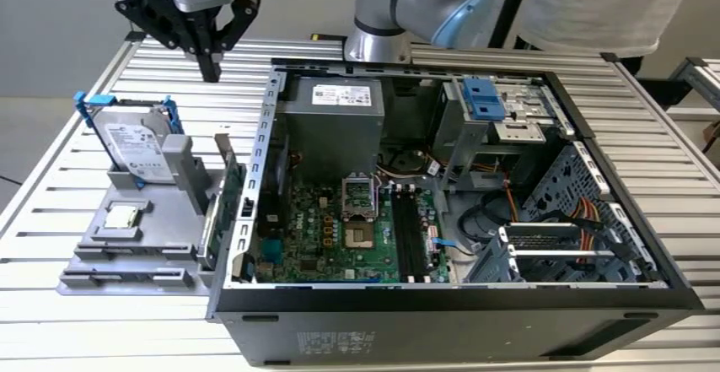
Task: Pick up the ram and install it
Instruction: 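Reach for the ram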
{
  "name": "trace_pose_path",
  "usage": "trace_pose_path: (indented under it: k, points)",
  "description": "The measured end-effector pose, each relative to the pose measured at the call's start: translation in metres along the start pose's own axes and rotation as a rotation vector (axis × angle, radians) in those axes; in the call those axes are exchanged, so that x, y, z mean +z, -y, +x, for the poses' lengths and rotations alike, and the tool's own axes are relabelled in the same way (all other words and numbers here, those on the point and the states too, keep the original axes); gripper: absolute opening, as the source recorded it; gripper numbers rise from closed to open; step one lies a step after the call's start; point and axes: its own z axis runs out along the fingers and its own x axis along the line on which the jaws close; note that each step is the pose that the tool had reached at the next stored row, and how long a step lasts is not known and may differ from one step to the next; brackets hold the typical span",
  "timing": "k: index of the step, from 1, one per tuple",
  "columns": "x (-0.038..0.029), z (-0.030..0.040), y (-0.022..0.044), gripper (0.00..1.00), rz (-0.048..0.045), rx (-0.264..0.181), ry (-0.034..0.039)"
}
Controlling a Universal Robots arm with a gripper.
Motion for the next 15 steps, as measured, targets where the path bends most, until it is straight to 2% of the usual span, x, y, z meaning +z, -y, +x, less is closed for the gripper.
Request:
trace_pose_path:
  k: [15]
  points:
    - [-0.0005, 0.0254, 0.0002, 0.00, -0.0003, -0.013, -0.0006]
